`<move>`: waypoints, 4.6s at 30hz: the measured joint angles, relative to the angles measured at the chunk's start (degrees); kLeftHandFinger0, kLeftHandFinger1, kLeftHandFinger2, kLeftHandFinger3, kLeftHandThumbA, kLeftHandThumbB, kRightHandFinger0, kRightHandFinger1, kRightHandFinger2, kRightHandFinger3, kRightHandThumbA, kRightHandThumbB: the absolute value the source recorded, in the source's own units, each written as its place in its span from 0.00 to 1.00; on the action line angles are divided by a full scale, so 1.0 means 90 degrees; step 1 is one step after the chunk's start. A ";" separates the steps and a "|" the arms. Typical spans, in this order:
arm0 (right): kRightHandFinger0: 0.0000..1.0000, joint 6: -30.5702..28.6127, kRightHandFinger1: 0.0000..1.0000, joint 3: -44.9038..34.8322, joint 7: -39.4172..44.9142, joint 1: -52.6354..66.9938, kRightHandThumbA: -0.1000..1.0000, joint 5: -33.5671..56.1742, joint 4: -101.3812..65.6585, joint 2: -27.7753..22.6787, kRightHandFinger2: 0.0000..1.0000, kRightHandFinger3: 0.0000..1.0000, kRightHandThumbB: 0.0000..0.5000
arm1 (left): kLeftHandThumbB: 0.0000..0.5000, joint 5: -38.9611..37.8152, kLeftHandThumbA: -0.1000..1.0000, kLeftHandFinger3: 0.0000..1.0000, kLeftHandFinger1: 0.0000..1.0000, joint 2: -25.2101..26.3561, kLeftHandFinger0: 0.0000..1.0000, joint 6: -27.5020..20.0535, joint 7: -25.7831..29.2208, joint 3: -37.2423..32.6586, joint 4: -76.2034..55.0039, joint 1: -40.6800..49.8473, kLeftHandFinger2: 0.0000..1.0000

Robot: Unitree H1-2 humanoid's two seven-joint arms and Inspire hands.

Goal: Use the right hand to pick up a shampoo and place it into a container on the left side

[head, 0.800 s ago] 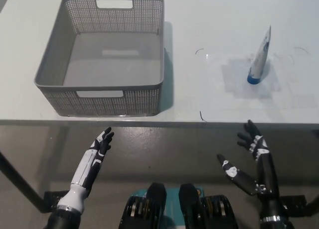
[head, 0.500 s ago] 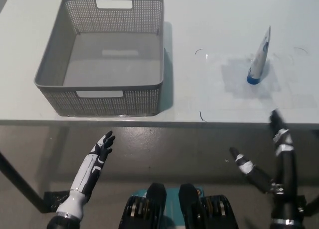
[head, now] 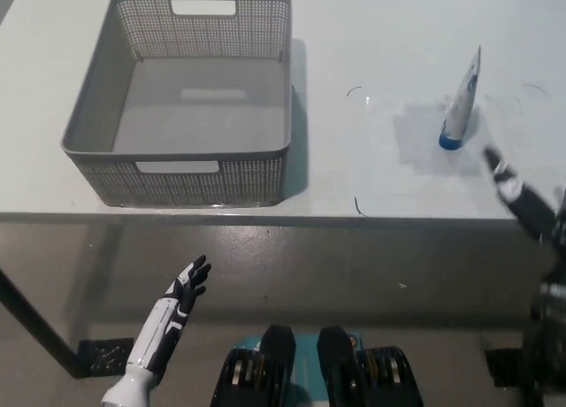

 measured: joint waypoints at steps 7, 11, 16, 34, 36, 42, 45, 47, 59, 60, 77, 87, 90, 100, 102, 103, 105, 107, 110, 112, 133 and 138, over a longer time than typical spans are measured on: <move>1.00 0.0145 1.00 -0.0345 0.0164 -0.1184 0.88 0.0437 0.1690 -0.0237 1.00 1.00 0.49 | 0.14 -0.0053 1.00 1.00 1.00 -0.0038 1.00 -0.0001 -0.0032 0.0002 0.0000 0.0030 1.00; 1.00 0.0141 1.00 -0.0401 0.0258 -0.1797 0.86 0.0620 0.2749 -0.0363 1.00 1.00 0.55 | 0.13 -0.0085 1.00 1.00 1.00 -0.0051 1.00 0.0000 -0.0059 0.0002 0.0000 0.0042 1.00; 1.00 0.0087 1.00 -0.0457 0.0333 -0.2537 0.86 0.0817 0.4208 -0.0415 1.00 1.00 0.55 | 0.14 -0.0090 1.00 1.00 1.00 -0.0051 1.00 0.0000 -0.0074 0.0005 0.0000 0.0043 1.00; 1.00 -0.0286 1.00 -0.0476 0.0373 -0.3263 0.90 0.1067 0.5969 -0.0461 1.00 1.00 0.56 | 0.14 -0.0094 1.00 1.00 1.00 -0.0050 1.00 -0.0033 -0.0121 0.0009 0.0107 0.0039 1.00; 1.00 -0.0313 1.00 -0.0479 0.0384 -0.3255 0.89 0.1084 0.5969 -0.0461 1.00 1.00 0.53 | 0.13 -0.0094 1.00 1.00 1.00 -0.0050 1.00 -0.0033 -0.0127 0.0008 0.0108 0.0040 1.00; 1.00 -0.0377 1.00 -0.0476 0.0393 -0.3231 0.88 0.1138 0.5968 -0.0460 1.00 1.00 0.56 | 0.14 -0.0094 1.00 1.00 1.00 -0.0051 1.00 -0.0033 -0.0137 0.0011 0.0108 0.0040 1.00; 1.00 -0.0390 1.00 -0.0478 0.0400 -0.3214 0.89 0.1176 0.5966 -0.0448 1.00 1.00 0.62 | 0.14 -0.0095 1.00 1.00 1.00 -0.0051 1.00 -0.0034 -0.0138 0.0011 0.0108 0.0039 1.00; 1.00 -0.0393 1.00 -0.0478 0.0400 -0.3207 0.90 0.1185 0.5963 -0.0439 1.00 1.00 0.62 | 0.12 -0.0095 1.00 1.00 1.00 -0.0052 1.00 -0.0033 -0.0139 0.0012 0.0108 0.0039 1.00; 1.00 -0.0388 1.00 -0.0479 0.0475 -0.2833 0.88 0.1210 0.4962 -0.0314 1.00 1.00 0.56 | 0.14 -0.0096 1.00 1.00 1.00 -0.0052 1.00 -0.0027 -0.0142 0.0010 0.0108 0.0051 1.00; 1.00 -0.0387 1.00 -0.0479 0.0489 -0.2783 0.88 0.1211 0.4803 -0.0304 1.00 1.00 0.57 | 0.13 -0.0096 1.00 1.00 1.00 -0.0052 1.00 -0.0026 -0.0142 0.0010 0.0108 0.0060 1.00; 1.00 -0.0084 1.00 -0.0399 0.0613 -0.2279 0.92 0.1184 0.3295 -0.0021 1.00 1.00 0.59 | 0.13 -0.0090 1.00 1.00 1.00 -0.0052 1.00 -0.0011 -0.0144 0.0006 0.0107 0.0127 1.00; 1.00 -0.0043 1.00 -0.0345 0.0615 -0.2446 0.85 0.1160 0.4922 -0.0072 1.00 1.00 0.56 | 0.13 -0.0075 1.00 1.00 1.00 -0.0051 1.00 -0.0002 -0.0143 0.0008 0.0127 0.0101 1.00; 1.00 -0.0098 1.00 -0.0347 0.0615 -0.2574 0.82 0.1169 0.5606 -0.0126 1.00 1.00 0.61 | 0.15 -0.0074 1.00 1.00 1.00 -0.0050 1.00 -0.0002 -0.0143 0.0009 0.0128 0.0101 1.00; 1.00 -0.0385 1.00 -0.0358 0.0633 -0.3071 0.83 0.1202 0.7030 -0.0305 1.00 1.00 0.63 | 0.15 -0.0077 1.00 1.00 1.00 -0.0052 1.00 0.0000 -0.0144 0.0009 0.0126 0.0096 1.00; 1.00 -0.0443 1.00 -0.0360 0.0651 -0.3167 0.83 0.1205 0.7230 -0.0325 1.00 1.00 0.69 | 0.13 -0.0077 1.00 1.00 1.00 -0.0051 1.00 0.0001 -0.0144 0.0009 0.0126 0.0097 1.00; 1.00 -0.0465 1.00 -0.0360 0.0653 -0.3209 0.84 0.1205 0.7301 -0.0331 1.00 1.00 0.67 | 0.14 -0.0076 1.00 1.00 1.00 -0.0051 1.00 0.0001 -0.0144 0.0008 0.0125 0.0097 1.00; 1.00 -0.0513 1.00 -0.0350 0.0652 -0.3302 0.82 0.1203 0.7487 -0.0342 1.00 1.00 0.65 | 0.16 -0.0078 1.00 1.00 1.00 -0.0052 1.00 0.0003 -0.0144 0.0009 0.0122 0.0097 1.00; 1.00 -0.0525 1.00 -0.0348 0.0651 -0.3395 0.82 0.1202 0.7622 -0.0342 1.00 1.00 0.65 | 0.18 -0.0084 1.00 1.00 1.00 -0.0052 1.00 0.0015 -0.0147 0.0010 0.0113 0.0097 1.00; 1.00 -0.0521 1.00 -0.0330 0.0643 -0.3533 0.85 0.1194 0.7796 -0.0343 1.00 1.00 0.68 | 0.18 -0.0088 1.00 1.00 1.00 -0.0052 1.00 0.0023 -0.0147 0.0009 0.0112 0.0087 1.00; 1.00 -0.0510 1.00 -0.0283 0.0639 -0.3616 0.83 0.1185 0.7894 -0.0343 1.00 1.00 0.68 | 0.21 -0.0088 1.00 1.00 1.00 -0.0052 1.00 0.0025 -0.0147 0.0009 0.0114 0.0078 1.00; 0.00 -0.0068 0.13 0.0174 -0.0266 -0.4198 0.00 0.0976 0.8266 -0.0115 0.60 0.64 0.26 | 0.18 -0.0087 1.00 1.00 1.00 -0.0051 1.00 0.0058 -0.0152 -0.0003 0.0115 -0.0031 1.00; 0.00 -0.0076 0.06 0.0083 -0.0455 -0.4157 0.00 0.0992 0.8250 -0.0077 0.49 0.65 0.27 | 0.26 -0.0089 1.00 1.00 1.00 -0.0051 1.00 0.0092 -0.0158 -0.0046 0.0052 0.0227 1.00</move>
